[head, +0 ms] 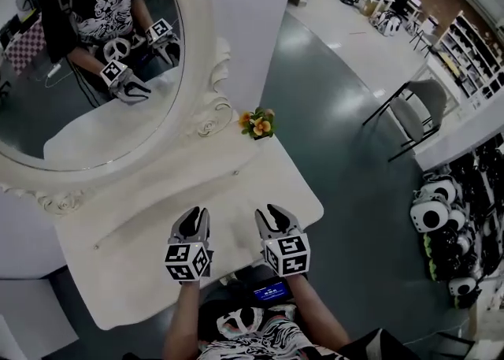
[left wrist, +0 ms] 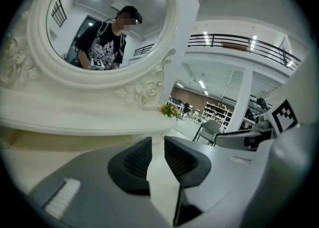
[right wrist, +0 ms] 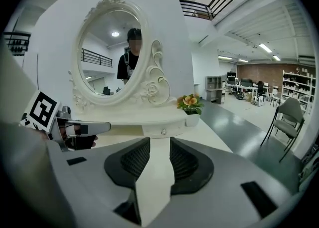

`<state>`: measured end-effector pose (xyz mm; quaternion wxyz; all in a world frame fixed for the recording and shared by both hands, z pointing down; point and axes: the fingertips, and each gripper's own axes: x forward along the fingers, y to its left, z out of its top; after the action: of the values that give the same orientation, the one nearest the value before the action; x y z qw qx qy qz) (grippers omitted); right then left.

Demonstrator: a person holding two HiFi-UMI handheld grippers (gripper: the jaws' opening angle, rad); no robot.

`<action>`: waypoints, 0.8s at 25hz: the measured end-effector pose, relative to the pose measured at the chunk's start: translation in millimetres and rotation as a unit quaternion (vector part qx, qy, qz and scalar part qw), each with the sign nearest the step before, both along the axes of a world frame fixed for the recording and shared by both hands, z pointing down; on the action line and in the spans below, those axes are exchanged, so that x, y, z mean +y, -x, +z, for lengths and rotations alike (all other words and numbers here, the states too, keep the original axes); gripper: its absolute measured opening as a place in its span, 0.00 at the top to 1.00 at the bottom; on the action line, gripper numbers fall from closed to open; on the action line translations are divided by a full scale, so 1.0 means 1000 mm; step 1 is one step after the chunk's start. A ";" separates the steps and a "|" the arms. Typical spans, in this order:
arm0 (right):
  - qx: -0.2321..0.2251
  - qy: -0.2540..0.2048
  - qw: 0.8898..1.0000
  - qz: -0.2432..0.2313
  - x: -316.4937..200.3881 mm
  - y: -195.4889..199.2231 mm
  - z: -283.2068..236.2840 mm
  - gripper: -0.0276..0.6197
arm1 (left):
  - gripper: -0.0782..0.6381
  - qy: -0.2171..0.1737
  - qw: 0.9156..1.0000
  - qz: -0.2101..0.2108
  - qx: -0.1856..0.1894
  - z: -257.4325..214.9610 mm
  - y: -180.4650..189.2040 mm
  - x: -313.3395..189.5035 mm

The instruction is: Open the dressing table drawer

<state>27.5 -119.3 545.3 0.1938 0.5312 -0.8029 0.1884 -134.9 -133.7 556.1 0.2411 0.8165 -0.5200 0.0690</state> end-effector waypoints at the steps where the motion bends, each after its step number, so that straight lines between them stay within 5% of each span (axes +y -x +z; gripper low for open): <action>1: 0.003 0.001 1.000 -0.001 -0.009 0.002 0.003 0.76 | 0.79 0.004 1.000 0.001 0.002 0.005 0.001 -0.008; 20: 0.009 0.032 0.998 -0.052 -0.089 0.033 0.056 0.76 | 0.77 0.069 0.997 0.011 -0.017 0.060 -0.011 -0.057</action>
<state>-5.8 -208.6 601.3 0.2278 0.4836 -0.8214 0.1987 -123.5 -190.6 615.6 0.2875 0.8023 -0.5088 0.1211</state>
